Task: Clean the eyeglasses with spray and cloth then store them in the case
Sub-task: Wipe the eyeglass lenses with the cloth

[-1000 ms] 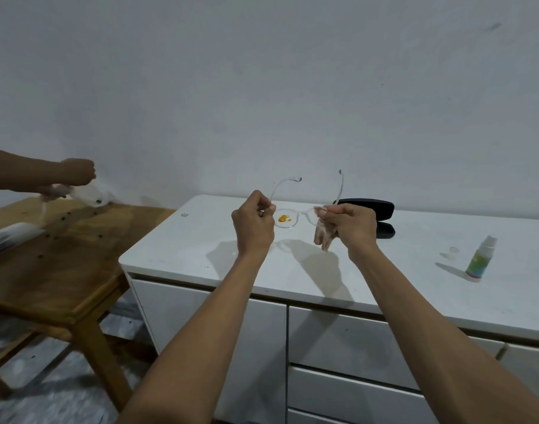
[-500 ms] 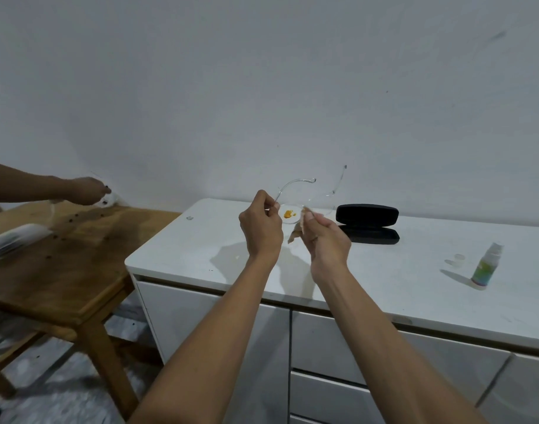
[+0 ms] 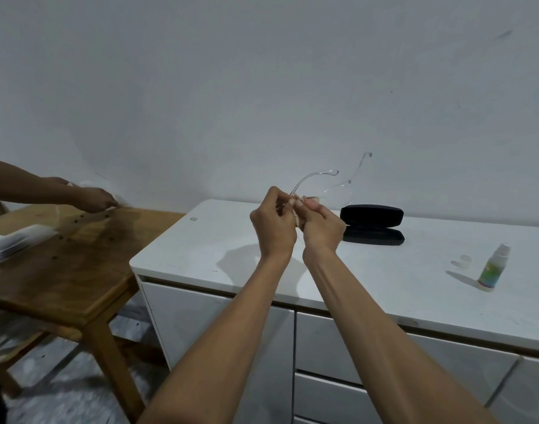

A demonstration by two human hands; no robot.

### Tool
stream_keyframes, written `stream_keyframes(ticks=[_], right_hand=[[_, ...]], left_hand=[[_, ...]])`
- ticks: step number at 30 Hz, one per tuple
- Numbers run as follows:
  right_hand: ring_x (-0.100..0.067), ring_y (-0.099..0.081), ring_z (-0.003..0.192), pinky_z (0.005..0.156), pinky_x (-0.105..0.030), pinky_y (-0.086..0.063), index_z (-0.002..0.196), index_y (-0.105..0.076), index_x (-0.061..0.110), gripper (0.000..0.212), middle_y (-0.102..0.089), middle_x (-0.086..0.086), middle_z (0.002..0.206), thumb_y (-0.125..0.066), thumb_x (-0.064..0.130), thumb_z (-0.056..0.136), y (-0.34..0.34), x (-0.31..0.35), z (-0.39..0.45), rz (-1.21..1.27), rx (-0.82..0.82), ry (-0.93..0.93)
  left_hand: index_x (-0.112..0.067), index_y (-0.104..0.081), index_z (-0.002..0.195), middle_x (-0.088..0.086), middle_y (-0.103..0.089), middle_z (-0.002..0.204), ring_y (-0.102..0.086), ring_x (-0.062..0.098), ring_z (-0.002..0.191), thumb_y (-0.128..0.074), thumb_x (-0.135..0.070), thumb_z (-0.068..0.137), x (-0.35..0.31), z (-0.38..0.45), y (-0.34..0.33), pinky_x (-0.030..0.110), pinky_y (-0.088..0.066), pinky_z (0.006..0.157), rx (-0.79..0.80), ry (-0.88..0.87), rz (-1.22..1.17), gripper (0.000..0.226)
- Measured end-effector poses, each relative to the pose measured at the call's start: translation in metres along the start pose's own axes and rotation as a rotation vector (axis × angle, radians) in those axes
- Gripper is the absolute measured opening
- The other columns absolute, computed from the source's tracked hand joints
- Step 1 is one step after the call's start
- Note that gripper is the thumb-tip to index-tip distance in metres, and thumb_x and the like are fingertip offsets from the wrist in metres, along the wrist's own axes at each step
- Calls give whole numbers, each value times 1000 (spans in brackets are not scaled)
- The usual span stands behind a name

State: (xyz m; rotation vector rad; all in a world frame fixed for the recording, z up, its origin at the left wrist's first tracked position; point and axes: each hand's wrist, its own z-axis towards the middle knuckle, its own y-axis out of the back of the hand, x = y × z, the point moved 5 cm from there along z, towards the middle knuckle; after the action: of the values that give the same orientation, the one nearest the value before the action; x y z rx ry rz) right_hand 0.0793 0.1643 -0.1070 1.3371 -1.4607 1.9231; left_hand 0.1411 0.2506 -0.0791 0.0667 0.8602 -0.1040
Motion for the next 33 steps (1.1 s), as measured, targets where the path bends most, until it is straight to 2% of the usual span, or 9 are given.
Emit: stream_keyframes(ticks=[4,7,10,14,17,23,28,31,33], right_hand=[[-19,-70,67,67,-29,-62,86,-78,3,10,-75,-10,79,-81,-3,79,6,10,3,-213,197,-27],[-26,-71,58,67,-39,-63,81,-79,1,8,-75,-11,70,-80,-5,77,14,15,3,-365,231,-37],[-23,-74,62,70,-33,-63,62,-77,16,21,-74,0,59,-80,0,75,21,18,2,-379,53,53],[4,-61,44,42,-8,-44,74,-75,4,16,-69,5,64,-73,-8,83,19,16,-9,-135,-148,144],[-3,-73,70,54,-11,-54,93,-79,-3,14,-75,2,84,-74,-10,81,10,12,-9,52,-220,80],[-23,-77,91,86,-36,-63,77,-81,16,18,-80,-8,97,-81,-1,77,-4,5,8,-63,50,11],[-11,-63,49,58,-25,-58,97,-74,-10,15,-67,0,57,-74,-8,83,3,17,5,-294,318,-35],[-14,-66,56,65,-32,-58,80,-80,2,4,-73,-1,62,-79,1,76,12,16,7,-443,233,14],[-7,-64,57,61,-25,-54,69,-79,7,6,-72,2,61,-80,7,75,16,16,6,-477,86,101]], left_hand=[[-5,-63,78,-3,-68,65,-67,8,62,-68,4,87,8,5,7,14,-49,57,24,27,10,13],[-7,-62,78,-1,-68,68,-66,13,65,-71,0,86,17,7,8,24,-51,59,75,13,52,14],[-6,-61,80,3,-69,69,-65,19,65,-72,-2,87,16,2,4,34,-54,62,84,1,76,14],[-6,-60,81,4,-69,69,-66,20,64,-71,-1,88,4,-4,-5,34,-54,62,71,-28,55,13],[-5,-62,80,3,-69,68,-65,19,63,-70,0,87,-4,-5,-7,31,-52,59,54,-47,49,12],[-6,-61,79,1,-68,65,-65,14,58,-65,1,88,-5,3,-1,30,-54,54,16,-43,37,12],[-7,-64,79,0,-70,69,-68,14,65,-71,0,86,10,15,12,32,-57,62,46,-45,71,12],[-6,-63,80,3,-71,71,-68,17,66,-73,-2,86,18,13,14,38,-57,66,88,-30,97,12],[-6,-62,80,3,-72,72,-69,19,67,-74,-3,87,19,10,12,40,-59,67,81,-23,99,14]])
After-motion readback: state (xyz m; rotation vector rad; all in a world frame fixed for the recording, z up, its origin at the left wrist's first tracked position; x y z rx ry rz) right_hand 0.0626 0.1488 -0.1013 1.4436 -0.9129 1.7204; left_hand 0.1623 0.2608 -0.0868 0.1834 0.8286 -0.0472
